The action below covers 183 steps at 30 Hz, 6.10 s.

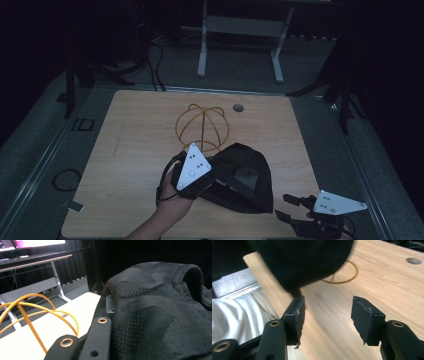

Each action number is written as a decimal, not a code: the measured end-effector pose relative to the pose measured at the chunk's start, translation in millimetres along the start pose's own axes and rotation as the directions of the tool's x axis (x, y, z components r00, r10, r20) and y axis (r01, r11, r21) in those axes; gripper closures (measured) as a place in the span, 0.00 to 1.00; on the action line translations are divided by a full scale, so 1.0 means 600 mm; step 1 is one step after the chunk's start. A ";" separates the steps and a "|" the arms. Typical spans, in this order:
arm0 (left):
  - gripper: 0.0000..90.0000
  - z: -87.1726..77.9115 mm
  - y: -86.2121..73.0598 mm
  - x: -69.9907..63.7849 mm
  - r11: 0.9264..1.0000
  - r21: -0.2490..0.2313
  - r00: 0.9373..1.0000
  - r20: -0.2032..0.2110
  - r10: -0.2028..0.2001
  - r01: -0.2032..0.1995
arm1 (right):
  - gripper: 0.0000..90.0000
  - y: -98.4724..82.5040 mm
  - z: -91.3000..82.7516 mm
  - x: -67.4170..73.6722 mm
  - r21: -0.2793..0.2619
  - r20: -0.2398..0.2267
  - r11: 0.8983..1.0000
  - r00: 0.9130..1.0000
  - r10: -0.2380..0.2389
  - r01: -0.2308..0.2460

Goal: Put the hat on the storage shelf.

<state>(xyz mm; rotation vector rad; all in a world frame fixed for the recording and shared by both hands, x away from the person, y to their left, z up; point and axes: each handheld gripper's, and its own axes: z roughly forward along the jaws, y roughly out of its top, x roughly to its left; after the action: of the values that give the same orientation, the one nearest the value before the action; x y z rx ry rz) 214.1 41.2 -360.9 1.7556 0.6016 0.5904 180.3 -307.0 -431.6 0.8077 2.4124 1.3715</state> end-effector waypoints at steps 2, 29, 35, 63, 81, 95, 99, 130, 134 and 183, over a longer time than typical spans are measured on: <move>0.99 -0.001 0.000 0.002 1.000 0.003 1.000 0.012 -0.005 0.005 | 0.49 0.000 -0.010 -0.012 -0.006 0.013 1.000 1.000 -0.002 0.002; 0.99 -0.008 -0.008 0.013 0.999 -0.024 0.973 0.225 0.051 -0.047 | 0.56 0.143 0.018 -0.013 -0.143 -0.107 0.863 0.859 -0.501 0.485; 0.99 -0.008 -0.007 0.014 0.999 -0.024 0.964 0.263 0.043 -0.038 | 0.56 0.155 0.021 0.003 -0.211 -0.112 0.811 0.810 -0.575 0.547; 0.99 -0.002 -0.016 0.032 0.999 -0.031 0.952 0.306 -0.003 0.013 | 0.99 0.166 0.035 0.033 -0.204 -0.173 0.829 0.814 -0.554 0.521; 0.73 -0.013 -0.039 0.060 1.000 -0.006 0.970 0.244 -0.014 0.016 | 0.99 0.168 0.008 0.005 -0.236 -0.158 0.866 0.862 -0.482 0.441; 0.54 -0.050 -0.109 0.095 0.999 0.028 0.995 0.098 -0.022 0.020 | 0.99 0.167 -0.025 -0.049 -0.236 -0.047 0.914 0.936 -0.349 0.329; 0.39 -0.063 -0.139 0.106 0.998 0.050 0.999 0.026 -0.037 0.035 | 0.99 0.176 -0.031 -0.064 -0.227 0.008 0.924 0.949 -0.315 0.309; 0.01 -0.141 -0.354 0.202 0.965 0.099 0.882 -0.436 -0.179 0.244 | 0.99 0.316 0.020 -0.130 -0.211 0.195 0.943 0.956 -0.217 0.257; 0.01 -0.143 -0.357 0.204 0.962 0.090 0.875 -0.444 -0.192 0.257 | 0.99 0.340 0.042 -0.124 -0.201 0.184 0.948 0.960 -0.212 0.248; 0.01 -0.141 -0.367 0.197 0.960 0.078 0.875 -0.435 -0.211 0.270 | 0.85 0.349 0.285 -0.085 -0.019 -0.019 0.988 0.988 -0.154 0.154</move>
<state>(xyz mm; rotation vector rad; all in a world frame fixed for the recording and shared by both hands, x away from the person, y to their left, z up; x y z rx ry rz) 224.3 231.6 -543.1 1.6493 1.1736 0.7755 373.1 -130.5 -346.5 0.5915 2.4178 1.3452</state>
